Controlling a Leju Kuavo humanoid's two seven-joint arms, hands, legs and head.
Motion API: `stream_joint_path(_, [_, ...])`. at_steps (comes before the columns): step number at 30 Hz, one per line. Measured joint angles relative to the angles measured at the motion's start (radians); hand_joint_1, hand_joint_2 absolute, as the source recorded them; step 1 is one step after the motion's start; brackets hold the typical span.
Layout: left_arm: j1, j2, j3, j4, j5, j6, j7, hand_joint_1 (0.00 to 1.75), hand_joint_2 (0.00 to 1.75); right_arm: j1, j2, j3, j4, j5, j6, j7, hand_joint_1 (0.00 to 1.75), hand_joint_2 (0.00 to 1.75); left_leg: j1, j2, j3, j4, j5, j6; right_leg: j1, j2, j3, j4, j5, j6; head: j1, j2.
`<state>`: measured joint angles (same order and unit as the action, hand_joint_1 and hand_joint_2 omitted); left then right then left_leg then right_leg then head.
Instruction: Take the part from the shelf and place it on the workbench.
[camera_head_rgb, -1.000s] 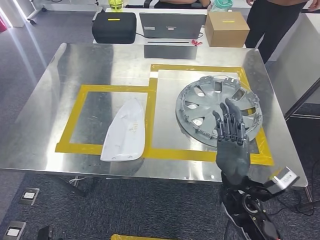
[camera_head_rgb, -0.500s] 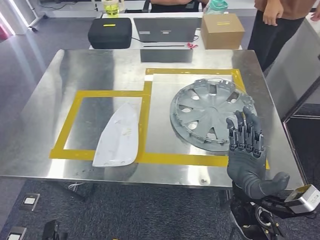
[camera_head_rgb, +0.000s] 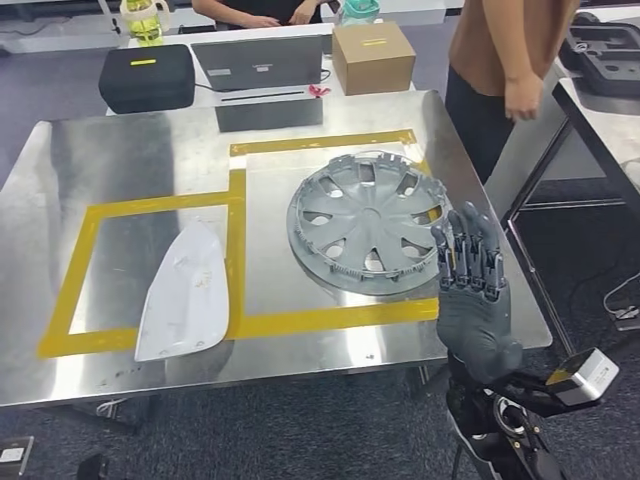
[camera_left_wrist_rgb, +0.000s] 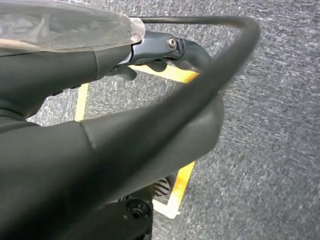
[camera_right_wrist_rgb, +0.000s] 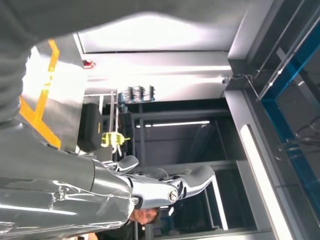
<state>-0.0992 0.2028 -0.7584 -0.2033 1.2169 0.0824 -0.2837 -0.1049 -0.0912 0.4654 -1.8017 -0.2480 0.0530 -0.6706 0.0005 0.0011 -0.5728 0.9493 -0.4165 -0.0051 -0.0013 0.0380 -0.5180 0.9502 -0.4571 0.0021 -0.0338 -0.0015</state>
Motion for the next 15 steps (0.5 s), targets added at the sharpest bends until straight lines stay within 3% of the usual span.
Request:
stream_joint_path(2, [0.0, -0.001, 0.0, 0.0, 0.001, 0.0, 0.001, 0.0, 0.0, 0.0, 0.0, -0.001, -0.001, 0.0, 0.0, 0.0, 0.0, 1.75, 0.003, 0.003, 0.001, -0.006, 0.004, 0.007, -0.001, -0.001, 0.0, 0.003, -0.005, 0.009, 0.003, 0.0])
stream_joint_path(3, [0.0, -0.001, 0.0, 0.0, 0.002, 0.001, 0.002, 0.0, 0.0, -0.001, 0.0, -0.001, -0.001, 0.0, 0.0, 0.0, 0.0, 1.75, 0.005, 0.006, 0.001, -0.01, 0.007, 0.012, -0.001, -0.006, -0.007, 0.019, -0.023, 0.013, 0.006, 0.0])
stream_joint_path(4, [0.0, -0.002, 0.0, 0.0, 0.002, 0.002, 0.003, 0.0, 0.0, -0.002, 0.0, -0.002, -0.002, 0.001, -0.001, 0.0, 0.0, 1.75, 0.008, 0.008, 0.0, -0.014, 0.01, 0.017, 0.0, -0.012, -0.021, 0.059, -0.056, 0.017, 0.011, 0.0])
stream_joint_path(6, [0.0, -0.002, 0.0, 0.0, 0.002, 0.004, 0.005, 0.0, 0.0, -0.005, 0.0, -0.003, -0.003, 0.001, -0.002, 0.002, 0.0, 1.75, 0.007, 0.011, -0.005, -0.015, 0.014, 0.023, 0.0, -0.025, -0.07, 0.197, -0.145, 0.023, 0.025, 0.0])
stream_joint_path(7, [0.0, -0.002, 0.0, 0.0, 0.003, 0.004, 0.006, 0.0, 0.0, -0.005, 0.0, -0.003, -0.003, 0.001, -0.003, 0.002, 0.0, 1.75, 0.006, 0.012, -0.009, -0.015, 0.016, 0.025, -0.001, -0.027, -0.092, 0.266, -0.177, 0.024, 0.032, 0.0])
stream_joint_path(8, [0.0, -0.003, 0.0, 0.0, 0.003, 0.004, 0.008, 0.0, 0.0, -0.005, 0.0, -0.002, -0.003, 0.001, -0.003, 0.003, 0.0, 1.75, 0.005, 0.013, -0.012, -0.014, 0.019, 0.025, -0.001, -0.028, -0.101, 0.305, -0.188, 0.025, 0.036, 0.0])
stream_joint_path(9, [0.001, -0.004, 0.0, 0.0, 0.003, 0.004, 0.009, 0.0, 0.0, -0.005, 0.0, -0.002, -0.003, 0.001, -0.004, 0.003, 0.0, 1.75, 0.004, 0.014, -0.014, -0.014, 0.021, 0.025, -0.001, -0.028, -0.089, 0.3, -0.177, 0.025, 0.039, 0.0])
stream_joint_path(10, [0.001, -0.004, 0.0, 0.0, 0.003, 0.005, 0.01, 0.0, 0.0, -0.005, 0.0, -0.002, -0.003, 0.001, -0.004, 0.003, 0.0, 1.75, 0.004, 0.014, -0.016, -0.013, 0.023, 0.023, -0.001, -0.029, -0.056, 0.251, -0.147, 0.023, 0.042, 0.0])
stream_joint_path(11, [0.001, -0.005, 0.0, 0.0, 0.003, 0.005, 0.01, 0.0, 0.0, -0.006, 0.0, -0.002, -0.003, 0.001, -0.005, 0.003, 0.0, 1.75, 0.004, 0.014, -0.016, -0.012, 0.025, 0.022, 0.0, -0.03, -0.007, 0.168, -0.11, 0.02, 0.046, 0.0])
stream_joint_path(13, [0.0, -0.007, 0.0, 0.0, 0.003, 0.005, 0.01, 0.0, 0.0, -0.009, 0.0, -0.001, -0.003, 0.001, -0.006, 0.003, 0.0, 1.75, 0.003, 0.013, -0.019, -0.009, 0.031, 0.015, 0.004, -0.034, 0.079, 0.018, -0.067, 0.01, 0.052, 0.0])
stream_joint_path(15, [0.0, -0.008, 0.0, 0.0, 0.004, 0.005, 0.011, 0.0, 0.0, -0.013, 0.0, 0.0, -0.004, 0.002, -0.006, 0.003, 0.0, 1.75, 0.003, 0.014, -0.021, -0.009, 0.041, 0.004, 0.009, -0.036, 0.098, -0.03, -0.06, 0.003, 0.054, 0.0])
